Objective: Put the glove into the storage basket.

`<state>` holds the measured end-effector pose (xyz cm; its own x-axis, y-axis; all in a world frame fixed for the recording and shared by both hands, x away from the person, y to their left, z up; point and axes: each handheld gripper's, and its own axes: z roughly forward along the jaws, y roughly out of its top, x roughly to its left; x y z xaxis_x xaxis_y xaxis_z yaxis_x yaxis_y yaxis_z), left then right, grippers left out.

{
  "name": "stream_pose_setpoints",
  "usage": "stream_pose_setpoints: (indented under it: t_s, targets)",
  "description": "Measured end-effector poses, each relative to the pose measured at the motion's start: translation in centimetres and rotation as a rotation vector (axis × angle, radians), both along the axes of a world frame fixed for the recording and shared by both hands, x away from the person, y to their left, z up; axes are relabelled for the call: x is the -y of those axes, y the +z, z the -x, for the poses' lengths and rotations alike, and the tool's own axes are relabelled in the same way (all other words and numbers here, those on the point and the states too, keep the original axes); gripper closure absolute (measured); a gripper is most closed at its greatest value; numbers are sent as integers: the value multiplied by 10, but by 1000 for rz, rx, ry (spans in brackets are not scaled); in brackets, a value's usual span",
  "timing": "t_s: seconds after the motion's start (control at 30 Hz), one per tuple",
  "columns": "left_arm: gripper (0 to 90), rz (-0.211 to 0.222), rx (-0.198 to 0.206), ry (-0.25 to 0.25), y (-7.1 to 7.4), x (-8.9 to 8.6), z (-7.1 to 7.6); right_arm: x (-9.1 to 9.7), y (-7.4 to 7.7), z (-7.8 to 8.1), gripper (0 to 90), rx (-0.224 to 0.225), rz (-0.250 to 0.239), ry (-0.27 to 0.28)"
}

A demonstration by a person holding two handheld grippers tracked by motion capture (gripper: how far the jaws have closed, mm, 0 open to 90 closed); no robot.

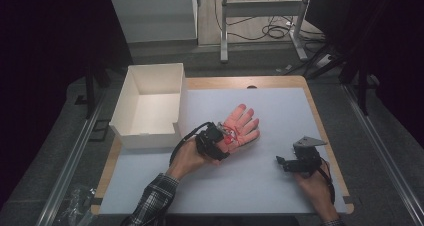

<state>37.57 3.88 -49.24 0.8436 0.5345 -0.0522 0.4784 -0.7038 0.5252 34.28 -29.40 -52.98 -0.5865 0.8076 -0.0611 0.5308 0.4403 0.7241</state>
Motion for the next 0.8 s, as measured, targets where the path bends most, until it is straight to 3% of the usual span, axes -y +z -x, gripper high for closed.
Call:
stream_pose_setpoints:
  t_s: [0.4,0.8]
  targets:
    - [418,-1,23,42,27,4,-13,0,0,0,169,-2,-2,-2]
    - [413,21,50,135,61,-3,-32,0,0,0,168,-1,-4,-2]
